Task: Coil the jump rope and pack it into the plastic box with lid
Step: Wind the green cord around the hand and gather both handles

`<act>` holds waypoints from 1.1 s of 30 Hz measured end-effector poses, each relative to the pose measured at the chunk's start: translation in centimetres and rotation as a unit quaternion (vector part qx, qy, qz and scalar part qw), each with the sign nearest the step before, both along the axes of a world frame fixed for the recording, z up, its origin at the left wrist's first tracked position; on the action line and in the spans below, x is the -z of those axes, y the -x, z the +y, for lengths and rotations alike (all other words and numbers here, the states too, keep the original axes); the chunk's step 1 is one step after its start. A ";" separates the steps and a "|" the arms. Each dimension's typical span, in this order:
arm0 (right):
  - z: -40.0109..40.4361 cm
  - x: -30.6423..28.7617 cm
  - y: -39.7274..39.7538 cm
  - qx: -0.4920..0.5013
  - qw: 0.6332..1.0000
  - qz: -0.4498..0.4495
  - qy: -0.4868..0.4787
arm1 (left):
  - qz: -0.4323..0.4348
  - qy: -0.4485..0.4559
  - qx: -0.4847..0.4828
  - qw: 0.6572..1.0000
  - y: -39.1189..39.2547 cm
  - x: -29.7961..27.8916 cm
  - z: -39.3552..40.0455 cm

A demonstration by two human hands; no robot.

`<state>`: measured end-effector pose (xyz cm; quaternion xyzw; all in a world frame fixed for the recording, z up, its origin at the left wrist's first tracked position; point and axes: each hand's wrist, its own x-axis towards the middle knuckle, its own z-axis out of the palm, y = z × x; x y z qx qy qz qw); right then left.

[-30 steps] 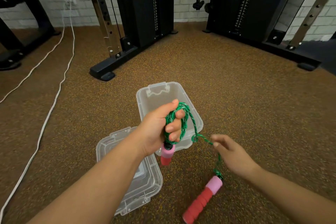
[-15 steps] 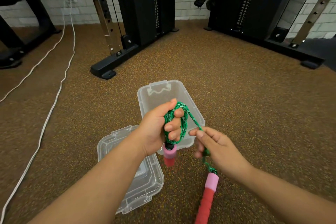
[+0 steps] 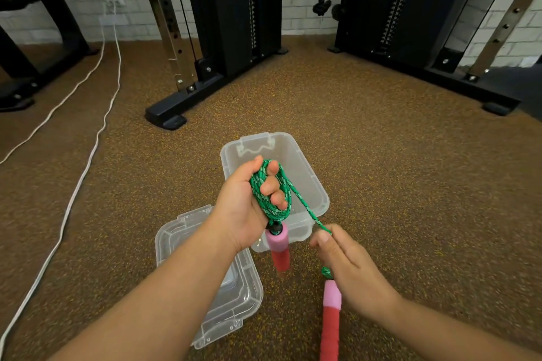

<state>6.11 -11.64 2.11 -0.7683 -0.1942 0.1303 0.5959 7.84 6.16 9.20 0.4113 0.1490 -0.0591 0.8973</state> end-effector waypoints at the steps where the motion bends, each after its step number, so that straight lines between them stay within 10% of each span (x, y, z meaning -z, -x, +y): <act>1: 0.2 -0.1 0.0 0.030 0.997 0.055 -0.040 | 0.000 -0.002 0.000 1.000 0.0 0.0 0.0; 9: -0.2 0.9 -1.6 0.074 0.907 0.399 -0.111 | -0.008 -0.027 0.003 1.000 0.2 -0.2 -0.2; 14: -0.1 0.1 -2.1 0.026 0.972 0.228 0.050 | -0.014 -0.062 0.044 0.997 0.3 0.0 -0.8; 19: 1.3 -1.5 -2.6 -0.032 0.997 0.073 0.015 | -0.019 -0.072 0.068 0.995 0.4 -0.1 -1.3; 33: 1.8 0.0 -0.5 0.012 0.996 0.086 0.024 | 0.011 -0.027 -0.028 0.999 0.1 0.1 -0.7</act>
